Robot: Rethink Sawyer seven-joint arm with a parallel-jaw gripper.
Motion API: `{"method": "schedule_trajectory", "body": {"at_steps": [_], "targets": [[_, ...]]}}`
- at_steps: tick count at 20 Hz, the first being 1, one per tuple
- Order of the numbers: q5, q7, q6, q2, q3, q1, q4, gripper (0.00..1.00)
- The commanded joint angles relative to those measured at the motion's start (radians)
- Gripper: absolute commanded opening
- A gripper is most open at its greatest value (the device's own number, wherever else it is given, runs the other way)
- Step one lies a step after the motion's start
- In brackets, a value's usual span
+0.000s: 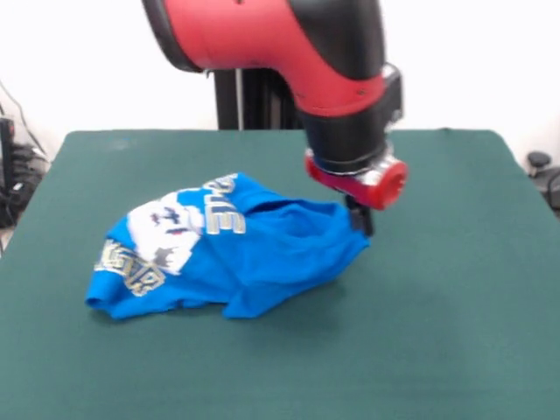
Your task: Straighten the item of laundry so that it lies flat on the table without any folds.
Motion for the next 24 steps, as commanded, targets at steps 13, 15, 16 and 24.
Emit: {"method": "schedule_trajectory", "body": {"at_steps": [13,15,16,24], "targets": [[0.182,0.282,0.145,-0.003,-0.104,0.191,-0.151,1.00],[0.152,0.266,0.240,-0.010,-0.157,0.172,-0.201,1.00],[0.141,0.237,0.275,-0.014,-0.161,0.154,-0.214,1.00],[0.019,0.073,0.267,-0.006,-0.220,0.098,-0.235,1.00]]}}
